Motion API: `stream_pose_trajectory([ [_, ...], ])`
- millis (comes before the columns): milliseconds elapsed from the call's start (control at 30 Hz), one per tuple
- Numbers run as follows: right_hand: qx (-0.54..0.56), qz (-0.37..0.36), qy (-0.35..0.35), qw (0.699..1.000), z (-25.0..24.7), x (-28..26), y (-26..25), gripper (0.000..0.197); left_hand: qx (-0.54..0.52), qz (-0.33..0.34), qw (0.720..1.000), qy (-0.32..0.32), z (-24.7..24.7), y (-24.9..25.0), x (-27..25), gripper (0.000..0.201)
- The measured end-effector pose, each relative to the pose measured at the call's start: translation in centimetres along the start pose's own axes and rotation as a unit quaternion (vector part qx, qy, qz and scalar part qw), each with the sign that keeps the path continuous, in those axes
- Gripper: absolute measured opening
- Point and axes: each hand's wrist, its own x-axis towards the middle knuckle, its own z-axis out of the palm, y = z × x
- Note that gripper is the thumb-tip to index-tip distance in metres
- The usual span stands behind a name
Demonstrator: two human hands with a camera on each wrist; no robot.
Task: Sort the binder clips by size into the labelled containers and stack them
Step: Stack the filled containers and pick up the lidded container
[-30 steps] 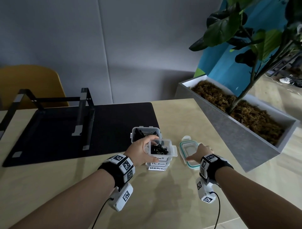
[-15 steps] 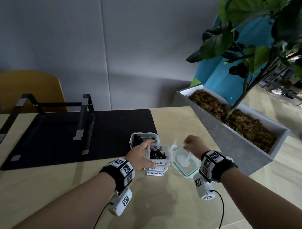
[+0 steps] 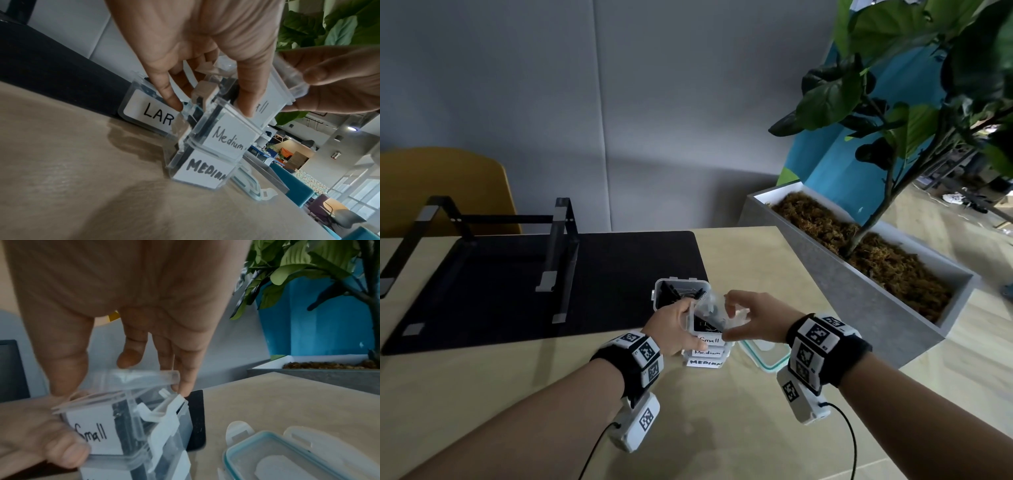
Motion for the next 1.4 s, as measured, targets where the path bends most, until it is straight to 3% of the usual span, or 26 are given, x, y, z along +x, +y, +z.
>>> stream_pose_trajectory([
  [133, -0.025, -0.048, 0.012, 0.998, 0.1, 0.1, -0.3, 0.03, 0.013, 0.001, 1.0, -0.002, -0.1, 0.1, -0.2, 0.064],
  [200, -0.035, -0.038, 0.01, 0.999, 0.1, 0.2, -0.4, 0.039, 0.037, -0.001, 0.999, -0.006, -0.1, -0.1, -0.4, 0.061],
  [333, -0.057, -0.031, -0.014, 0.998, 0.2, 0.4, -0.7, 0.059, 0.052, -0.04, 0.998, -0.022, -0.4, -1.1, -0.5, 0.074],
  [500, -0.088, -0.037, -0.02, 0.995, -0.2, 0.4, -1.1, 0.064, -0.056, -0.066, 0.996, 0.021, -1.5, -0.1, -1.1, 0.036],
  [633, -0.144, -0.076, -0.029, 0.986, -0.3, 0.8, -1.7, 0.061, -0.121, -0.081, 0.988, 0.047, -1.5, 1.0, -0.8, 0.024],
  [733, -0.154, -0.093, -0.032, 0.983, -0.4, 1.0, -1.9, 0.06, -0.17, -0.089, 0.98, 0.052, -1.4, 2.0, -1.0, 0.032],
  [833, -0.15, -0.106, -0.026, 0.983, -0.2, 1.2, -2.0, 0.056, -0.143, -0.072, 0.986, 0.044, -1.3, 2.0, -0.9, 0.034],
  [967, -0.117, -0.105, -0.028, 0.987, -0.1, 1.2, -1.5, 0.054, -0.052, -0.034, 0.998, 0.03, -1.0, 1.6, -1.0, 0.017],
  [1067, -0.039, -0.085, -0.02, 0.995, -0.4, 1.1, -0.9, 0.042, -0.088, -0.049, 0.994, 0.034, -0.7, 1.7, -1.2, 0.004],
  [1133, 0.014, -0.051, -0.011, 0.999, -0.2, 1.0, -0.3, 0.04, -0.12, -0.06, 0.99, 0.037, -0.5, 2.0, -1.2, 0.024],
  [1300, 0.113, 0.101, -0.007, 0.988, 1.1, 1.8, 1.4, 0.07, -0.142, -0.047, 0.987, 0.052, -0.8, 2.7, -1.3, 0.037],
  [1400, 0.161, 0.128, -0.036, 0.978, 1.1, 1.9, 1.7, 0.073, -0.131, -0.041, 0.988, 0.067, -0.8, 2.5, -1.1, 0.037],
])
